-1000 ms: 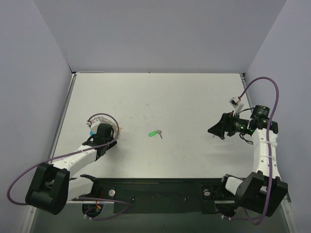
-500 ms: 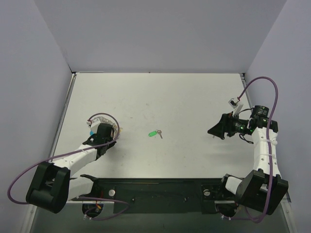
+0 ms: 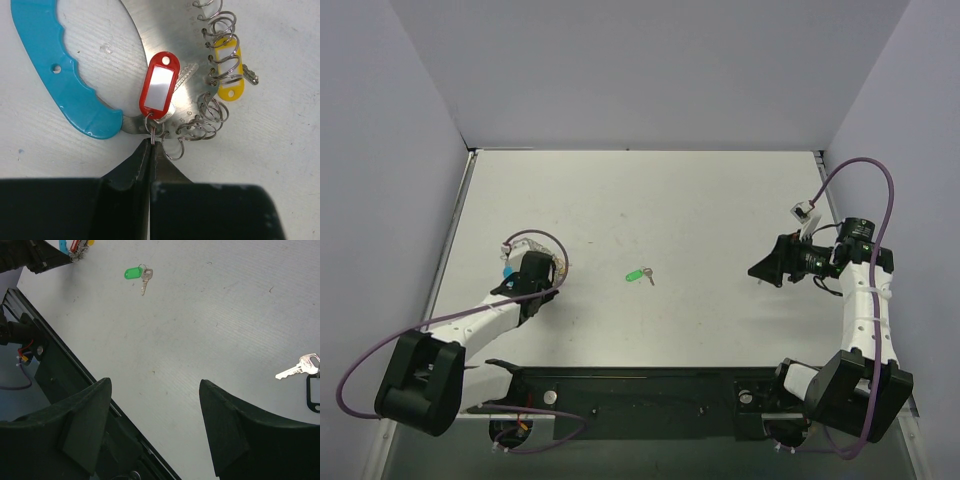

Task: Put the keys on the keyring

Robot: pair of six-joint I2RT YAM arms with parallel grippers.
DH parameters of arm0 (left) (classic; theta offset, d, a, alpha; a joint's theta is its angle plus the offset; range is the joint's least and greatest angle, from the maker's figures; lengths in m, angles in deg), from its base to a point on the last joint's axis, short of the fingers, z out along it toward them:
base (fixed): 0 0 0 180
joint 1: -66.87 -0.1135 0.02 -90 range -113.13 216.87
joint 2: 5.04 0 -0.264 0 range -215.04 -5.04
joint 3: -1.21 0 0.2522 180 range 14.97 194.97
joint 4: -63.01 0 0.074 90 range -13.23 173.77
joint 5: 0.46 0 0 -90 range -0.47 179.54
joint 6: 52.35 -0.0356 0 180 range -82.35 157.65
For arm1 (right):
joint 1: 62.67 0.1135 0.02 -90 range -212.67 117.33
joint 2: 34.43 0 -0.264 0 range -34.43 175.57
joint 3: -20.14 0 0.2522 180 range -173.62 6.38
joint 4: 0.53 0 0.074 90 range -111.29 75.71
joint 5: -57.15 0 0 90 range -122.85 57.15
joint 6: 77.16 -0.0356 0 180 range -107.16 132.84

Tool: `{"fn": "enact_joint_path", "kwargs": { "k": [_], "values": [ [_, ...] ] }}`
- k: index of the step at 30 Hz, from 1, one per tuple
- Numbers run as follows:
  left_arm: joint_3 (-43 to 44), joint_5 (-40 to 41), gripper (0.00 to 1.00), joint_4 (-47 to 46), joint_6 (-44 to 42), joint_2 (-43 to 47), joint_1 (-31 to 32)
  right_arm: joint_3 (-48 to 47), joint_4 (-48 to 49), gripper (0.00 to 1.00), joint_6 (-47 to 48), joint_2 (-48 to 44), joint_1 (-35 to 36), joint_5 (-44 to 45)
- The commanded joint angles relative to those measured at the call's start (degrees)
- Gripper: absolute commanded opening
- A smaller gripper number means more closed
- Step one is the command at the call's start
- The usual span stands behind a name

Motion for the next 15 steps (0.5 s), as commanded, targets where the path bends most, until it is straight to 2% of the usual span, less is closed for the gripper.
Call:
{"fn": "enact_joint_path", "kwargs": {
  "k": [1, 6, 15],
  "values": [
    [4.6, -0.7, 0.01, 1.9, -3.7, 3.3, 0.5, -2.2, -2.2, 0.66, 2.1, 0.4, -0.5, -2.7],
    [11.0, -7.1, 0.0, 8.4, -10.5, 8.3, 1.6, -2.3, -2.9, 0.66, 2.8, 0.3, -0.6, -2.9],
    [25.7, -24.9, 0.0, 26.1, -32.5, 8.0, 1.7, -2.9, -5.3, 0.66, 5.6, -0.2, -0.5, -3.8]
  ]
}}
